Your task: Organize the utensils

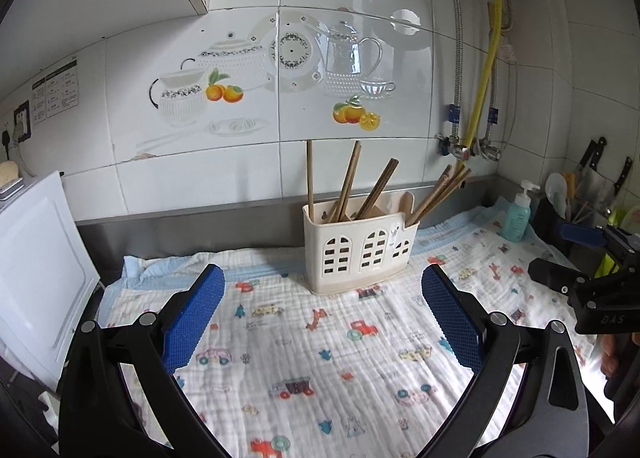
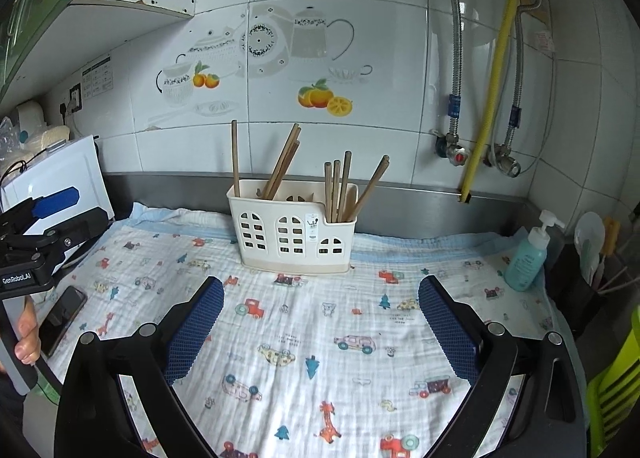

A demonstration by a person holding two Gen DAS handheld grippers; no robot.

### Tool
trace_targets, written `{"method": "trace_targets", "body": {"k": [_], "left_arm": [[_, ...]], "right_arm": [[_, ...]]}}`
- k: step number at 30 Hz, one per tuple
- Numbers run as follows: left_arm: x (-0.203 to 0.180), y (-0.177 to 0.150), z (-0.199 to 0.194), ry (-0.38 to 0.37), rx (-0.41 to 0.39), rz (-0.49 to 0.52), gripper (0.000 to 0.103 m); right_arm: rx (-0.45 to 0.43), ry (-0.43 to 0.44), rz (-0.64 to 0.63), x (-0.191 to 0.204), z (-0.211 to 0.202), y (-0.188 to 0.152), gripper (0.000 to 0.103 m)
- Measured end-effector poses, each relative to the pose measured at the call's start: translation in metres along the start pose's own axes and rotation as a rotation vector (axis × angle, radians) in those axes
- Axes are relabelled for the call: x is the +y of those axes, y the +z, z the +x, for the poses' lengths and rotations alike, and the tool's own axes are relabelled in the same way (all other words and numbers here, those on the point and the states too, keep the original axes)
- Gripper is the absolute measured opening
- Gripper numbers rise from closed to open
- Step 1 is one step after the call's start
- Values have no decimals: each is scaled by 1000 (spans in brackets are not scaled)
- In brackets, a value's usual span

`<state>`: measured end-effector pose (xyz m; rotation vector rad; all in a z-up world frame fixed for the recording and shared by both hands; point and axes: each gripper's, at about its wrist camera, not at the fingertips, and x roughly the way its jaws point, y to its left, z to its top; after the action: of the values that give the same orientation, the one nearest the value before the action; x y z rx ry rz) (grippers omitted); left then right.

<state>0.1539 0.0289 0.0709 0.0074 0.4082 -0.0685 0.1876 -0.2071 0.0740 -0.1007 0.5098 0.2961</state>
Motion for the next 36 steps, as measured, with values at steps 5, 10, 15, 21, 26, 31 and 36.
{"method": "trace_targets", "body": {"k": [5,10,15,21,26,31,36], "left_arm": [[-2,-12,-6,-2,34,-7,98],[-3,-26,-15,-21,49,-26,98],[-4,-35,-27,-26,39,-22,98],[-3,-47,-32,-3,63,-22,98],[-5,-57,-38,-13,79,-16,98],[-7,-65,-42,2,90,-12,98],[-8,-69,-49,13,78,-8,98]], "right_arm": [[-11,-8,-1,5,-14,-13,96],[-3,0,25,4,-23,-27,96],[13,8,47,2,-28,-38,96],[24,-4,53,5,-34,-49,96],[23,7,56,9,-42,-55,96],[36,0,36,15,-42,-62,96],[51,14,31,19,-40,-71,96]]}}
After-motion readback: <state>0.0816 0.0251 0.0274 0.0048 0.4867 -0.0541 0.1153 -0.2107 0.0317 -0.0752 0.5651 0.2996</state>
